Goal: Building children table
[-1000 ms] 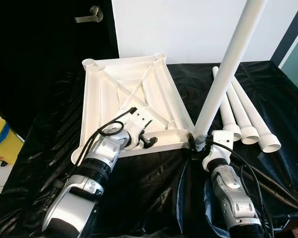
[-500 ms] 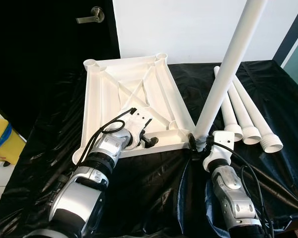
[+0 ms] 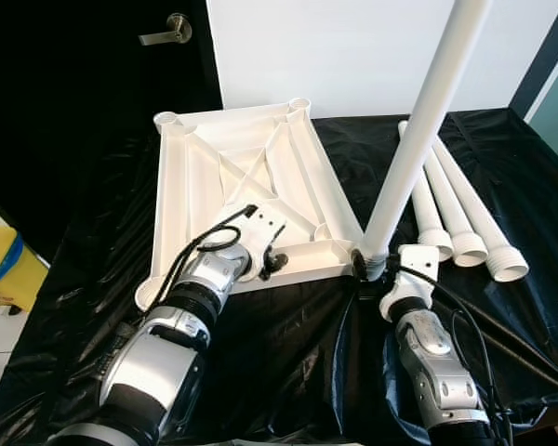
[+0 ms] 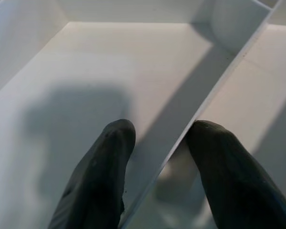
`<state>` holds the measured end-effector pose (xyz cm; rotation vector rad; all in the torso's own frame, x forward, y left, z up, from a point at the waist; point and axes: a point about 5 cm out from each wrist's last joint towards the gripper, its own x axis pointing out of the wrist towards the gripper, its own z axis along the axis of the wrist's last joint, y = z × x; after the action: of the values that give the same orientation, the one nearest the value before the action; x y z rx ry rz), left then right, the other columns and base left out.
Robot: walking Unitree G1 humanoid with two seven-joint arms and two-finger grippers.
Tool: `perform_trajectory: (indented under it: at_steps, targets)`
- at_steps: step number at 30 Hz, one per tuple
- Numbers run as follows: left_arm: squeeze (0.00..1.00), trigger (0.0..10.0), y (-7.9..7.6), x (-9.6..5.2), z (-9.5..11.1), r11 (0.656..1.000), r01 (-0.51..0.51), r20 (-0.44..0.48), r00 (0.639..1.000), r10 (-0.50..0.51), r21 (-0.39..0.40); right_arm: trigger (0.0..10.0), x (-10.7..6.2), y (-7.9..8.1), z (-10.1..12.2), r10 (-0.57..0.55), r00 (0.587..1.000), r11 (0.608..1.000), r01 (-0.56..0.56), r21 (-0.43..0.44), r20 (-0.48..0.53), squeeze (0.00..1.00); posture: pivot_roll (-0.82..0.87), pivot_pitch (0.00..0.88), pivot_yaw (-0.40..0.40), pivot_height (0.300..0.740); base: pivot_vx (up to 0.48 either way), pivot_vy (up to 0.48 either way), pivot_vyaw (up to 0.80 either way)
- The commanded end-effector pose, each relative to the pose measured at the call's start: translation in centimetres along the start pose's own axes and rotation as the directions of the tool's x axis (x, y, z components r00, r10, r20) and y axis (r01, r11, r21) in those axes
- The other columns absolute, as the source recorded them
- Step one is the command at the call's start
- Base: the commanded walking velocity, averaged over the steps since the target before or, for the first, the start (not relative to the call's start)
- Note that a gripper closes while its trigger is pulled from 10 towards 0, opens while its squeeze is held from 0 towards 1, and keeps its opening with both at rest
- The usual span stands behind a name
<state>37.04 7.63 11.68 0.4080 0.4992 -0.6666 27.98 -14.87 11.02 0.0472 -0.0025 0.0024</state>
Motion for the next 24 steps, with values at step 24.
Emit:
perform_trajectory:
  at_steps: [24]
  targets:
    - [0.00,0.0,-5.3,-1.1,-2.6,0.994,0.074,-0.006,0.997,-0.075,-0.080,10.0,0.7,0.0,0.3,-0.024,1.000,1.000,0.024,0.005,0.010,0.00,-0.05,0.055,0.036,0.740,0.000,0.000,0.00]
